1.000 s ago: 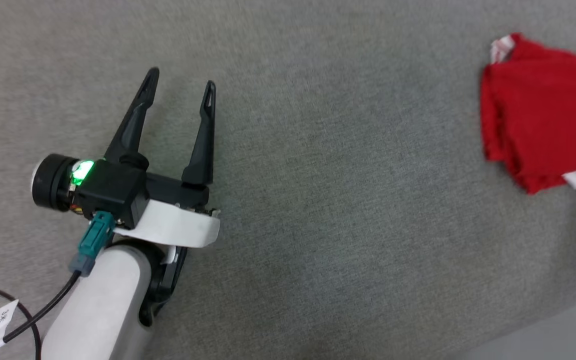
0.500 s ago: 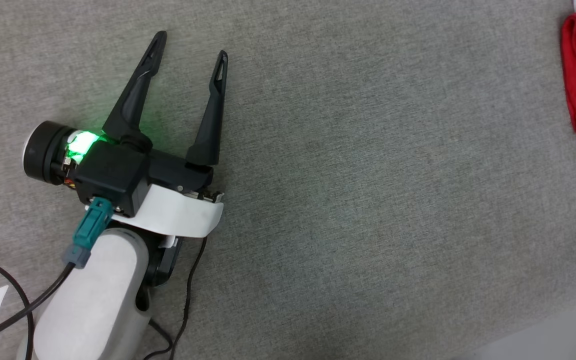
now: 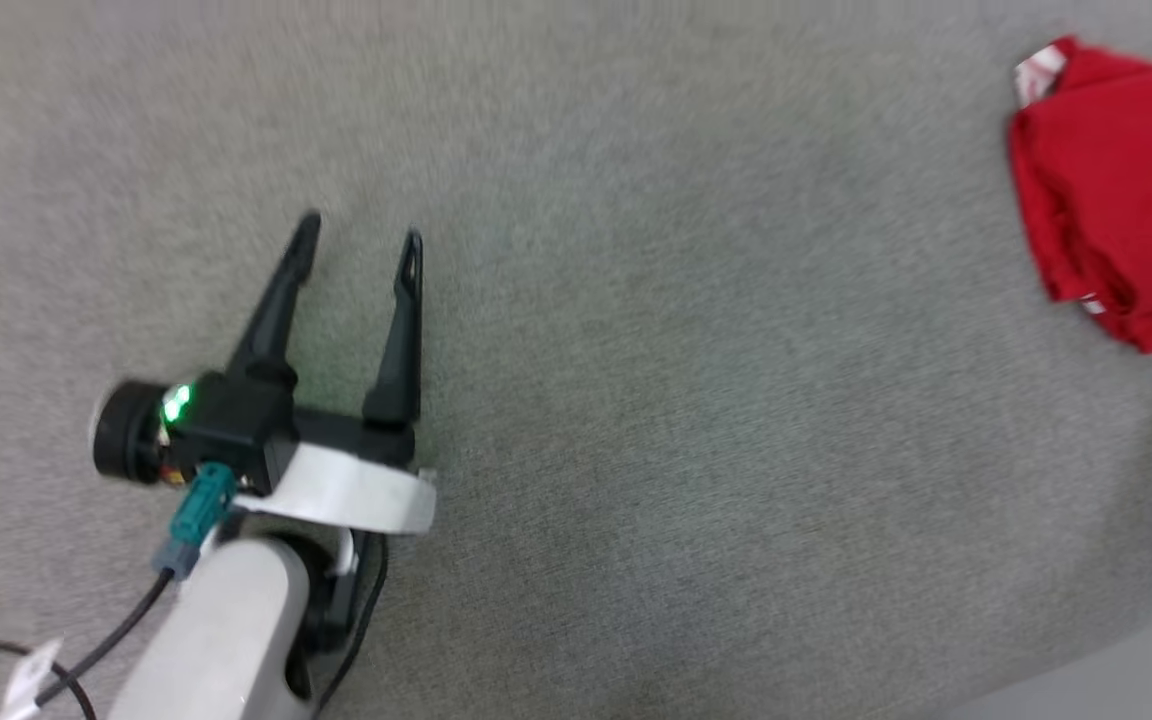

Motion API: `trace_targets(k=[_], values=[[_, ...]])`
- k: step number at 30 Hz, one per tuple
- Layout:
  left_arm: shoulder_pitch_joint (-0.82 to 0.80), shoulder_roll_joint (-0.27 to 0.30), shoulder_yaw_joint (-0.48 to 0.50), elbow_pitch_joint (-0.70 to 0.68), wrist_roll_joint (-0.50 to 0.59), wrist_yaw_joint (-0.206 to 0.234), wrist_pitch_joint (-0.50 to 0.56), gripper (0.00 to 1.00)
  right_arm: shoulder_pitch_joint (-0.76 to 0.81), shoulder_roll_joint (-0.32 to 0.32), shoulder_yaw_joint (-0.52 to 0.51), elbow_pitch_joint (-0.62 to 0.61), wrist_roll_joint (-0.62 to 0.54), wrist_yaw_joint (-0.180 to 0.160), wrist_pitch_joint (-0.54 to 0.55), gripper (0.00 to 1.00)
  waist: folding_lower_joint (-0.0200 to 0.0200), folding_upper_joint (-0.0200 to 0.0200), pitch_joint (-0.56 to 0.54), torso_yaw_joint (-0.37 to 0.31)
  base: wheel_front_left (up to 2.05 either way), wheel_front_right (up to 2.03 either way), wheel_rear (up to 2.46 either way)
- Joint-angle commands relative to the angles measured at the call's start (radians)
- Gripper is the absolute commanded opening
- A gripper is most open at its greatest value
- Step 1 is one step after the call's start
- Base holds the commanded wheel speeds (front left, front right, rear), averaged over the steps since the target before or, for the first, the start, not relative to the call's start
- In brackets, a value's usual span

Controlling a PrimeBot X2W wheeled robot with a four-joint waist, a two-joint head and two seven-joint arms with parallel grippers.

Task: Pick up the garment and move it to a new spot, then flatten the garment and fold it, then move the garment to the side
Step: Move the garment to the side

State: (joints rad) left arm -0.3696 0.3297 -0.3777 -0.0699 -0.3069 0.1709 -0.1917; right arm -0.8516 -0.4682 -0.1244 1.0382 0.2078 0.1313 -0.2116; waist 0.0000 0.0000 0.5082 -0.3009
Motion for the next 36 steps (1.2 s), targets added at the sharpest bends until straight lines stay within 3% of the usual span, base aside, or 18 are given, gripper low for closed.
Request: trace_targets(k=[1, 5, 7, 19, 25, 36], values=[[0.045, -0.014, 0.007, 0.011, -0.017, 0.013, -0.015, 1.0, 0.04, 0.025, 0.028, -0.015, 0.018, -0.001, 0.0, 1.0, 0.0, 0.0, -0.125, 0.007, 0.0, 0.0, 0.0], [0.121, -0.035, 0.021, 0.023, -0.052, 0.032, -0.035, 1.0, 0.125, 0.046, 0.097, -0.069, 0.056, -0.001, 0.005, 1.0, 0.0, 0.0, -0.219, 0.026, 0.0, 0.0, 0.0], [0.178, -0.043, 0.03, 0.034, -0.069, 0.049, -0.045, 1.0, 0.217, 0.069, 0.17, -0.155, 0.108, -0.001, 0.016, 1.0, 0.0, 0.0, -0.29, 0.06, 0.0, 0.0, 0.0], [0.272, -0.035, 0.052, 0.08, -0.07, 0.073, -0.065, 1.0, 0.471, 0.126, 0.292, -0.48, 0.213, -0.001, 0.008, 1.0, 0.0, 0.0, -0.421, 0.182, 0.0, 0.0, 0.0], [0.287, -0.003, 0.086, 0.101, -0.076, 0.059, -0.069, 1.0, 0.58, 0.167, 0.286, -0.644, 0.197, -0.001, 0.006, 1.0, 0.0, 0.0, -0.448, 0.242, 0.0, 0.0, 0.0], [0.333, 0.052, 0.155, 0.15, -0.109, -0.014, -0.075, 1.0, 0.79, 0.253, 0.195, -0.888, 0.086, -0.001, 0.069, 1.0, 0.0, 0.0, -0.509, 0.29, 0.0, 0.0, 0.0]])
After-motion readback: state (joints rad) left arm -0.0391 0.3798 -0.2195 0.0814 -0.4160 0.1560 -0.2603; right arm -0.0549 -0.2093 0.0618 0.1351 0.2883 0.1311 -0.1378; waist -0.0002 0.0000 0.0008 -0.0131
